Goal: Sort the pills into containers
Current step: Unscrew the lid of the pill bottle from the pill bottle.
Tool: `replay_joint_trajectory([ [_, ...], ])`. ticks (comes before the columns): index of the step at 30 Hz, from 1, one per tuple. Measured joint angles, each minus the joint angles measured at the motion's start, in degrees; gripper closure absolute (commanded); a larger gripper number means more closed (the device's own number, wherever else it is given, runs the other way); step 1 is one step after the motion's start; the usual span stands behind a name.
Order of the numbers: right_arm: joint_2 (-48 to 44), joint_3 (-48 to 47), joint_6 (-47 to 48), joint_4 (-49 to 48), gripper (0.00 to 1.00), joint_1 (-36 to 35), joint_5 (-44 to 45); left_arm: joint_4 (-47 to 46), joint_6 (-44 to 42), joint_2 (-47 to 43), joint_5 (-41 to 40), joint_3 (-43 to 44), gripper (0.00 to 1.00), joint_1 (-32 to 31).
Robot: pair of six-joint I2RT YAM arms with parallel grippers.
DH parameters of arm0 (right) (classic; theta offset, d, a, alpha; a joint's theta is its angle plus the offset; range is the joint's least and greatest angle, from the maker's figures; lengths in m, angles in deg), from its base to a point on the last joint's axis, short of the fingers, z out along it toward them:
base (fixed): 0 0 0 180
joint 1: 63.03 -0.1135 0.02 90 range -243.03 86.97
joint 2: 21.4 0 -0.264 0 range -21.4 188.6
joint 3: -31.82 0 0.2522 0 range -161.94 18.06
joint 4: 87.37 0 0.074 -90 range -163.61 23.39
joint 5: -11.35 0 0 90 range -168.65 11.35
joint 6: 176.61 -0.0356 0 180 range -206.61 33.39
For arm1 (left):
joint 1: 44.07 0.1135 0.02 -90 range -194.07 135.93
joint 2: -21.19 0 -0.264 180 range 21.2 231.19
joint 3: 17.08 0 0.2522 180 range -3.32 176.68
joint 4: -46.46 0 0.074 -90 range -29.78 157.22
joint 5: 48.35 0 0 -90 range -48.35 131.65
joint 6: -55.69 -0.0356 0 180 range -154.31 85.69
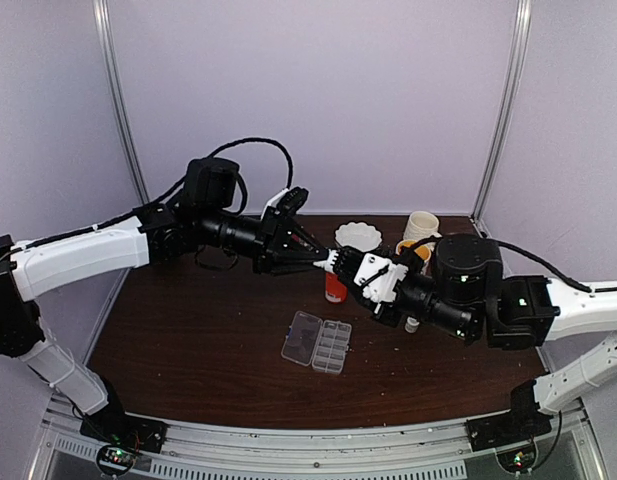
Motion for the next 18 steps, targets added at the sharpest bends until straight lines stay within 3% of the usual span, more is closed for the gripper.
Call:
replay_joint_trajectory([
  [8,1.3,5.8,12.1,-9.3,1.00,-2.5,9.2,-24.5,26.3,0.2,-0.7,-12.3,0.95,0.3],
  [18,-0.1,10.2,15.1,-20.0,1.00,-2.9,9.7,-37.8,39.0,1.1,-1.1,-15.3,0.92,0.4],
])
